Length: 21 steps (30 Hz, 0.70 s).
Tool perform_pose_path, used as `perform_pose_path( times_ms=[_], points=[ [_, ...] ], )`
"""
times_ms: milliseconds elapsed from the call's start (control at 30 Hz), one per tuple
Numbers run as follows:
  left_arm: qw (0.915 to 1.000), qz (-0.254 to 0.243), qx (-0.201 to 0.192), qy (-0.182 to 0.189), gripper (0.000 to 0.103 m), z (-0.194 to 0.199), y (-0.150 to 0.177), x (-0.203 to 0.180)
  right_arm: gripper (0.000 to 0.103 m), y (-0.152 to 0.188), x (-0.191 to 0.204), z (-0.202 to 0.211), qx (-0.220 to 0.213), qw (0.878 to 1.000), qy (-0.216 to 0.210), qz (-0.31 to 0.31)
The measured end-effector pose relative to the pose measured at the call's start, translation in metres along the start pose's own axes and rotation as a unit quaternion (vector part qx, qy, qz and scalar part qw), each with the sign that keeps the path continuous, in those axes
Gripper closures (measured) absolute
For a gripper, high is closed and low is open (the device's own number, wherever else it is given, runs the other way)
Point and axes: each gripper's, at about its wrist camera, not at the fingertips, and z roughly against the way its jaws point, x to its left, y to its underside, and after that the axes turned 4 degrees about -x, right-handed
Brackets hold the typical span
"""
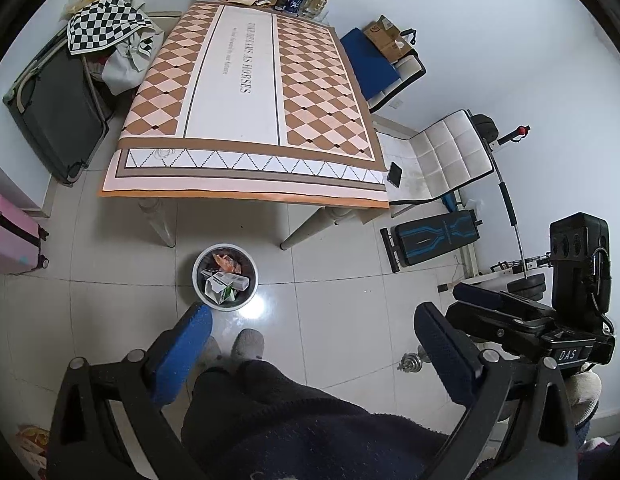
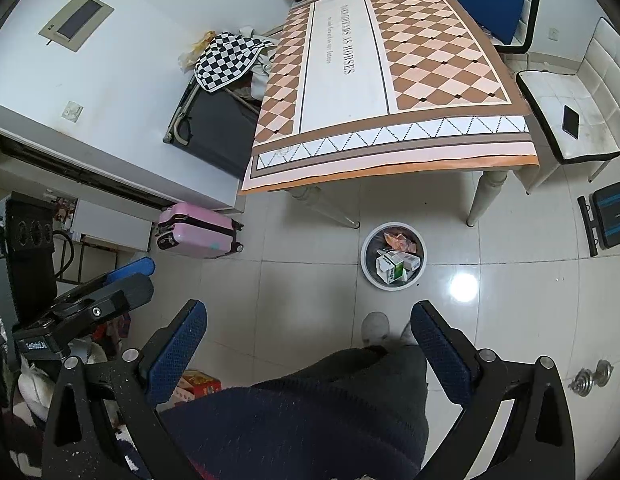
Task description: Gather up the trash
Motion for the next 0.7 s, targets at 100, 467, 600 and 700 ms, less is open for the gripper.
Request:
perform_pose_path(
  times_ms=[100,467,600,700],
  points=[
    [1.0,0.0,0.0,0.0,0.0,-0.001,-0.001,0.0,0.0,-0.001,0.001,0.0,0.001,1.0,-0.001,0.002],
    [1.0,-0.001,0.004,-0.001,0.0,-0.002,0.003,-0.002,0.0,-0.001,0.003,0.002,0.008,1.0,0.0,0.006],
    [1.0,-0.001,0.007,-0.001,0.0,-0.004,0.009,-0.002,0.0,0.001,0.001,0.003,0.011,1.0,0.002,0.008],
    [1.0,-0.001,0.01,0.0,0.0,-0.004,0.011,-0.004,0.0,0.003,-0.001,0.003,0.014,1.0,0.003,0.009]
  ],
)
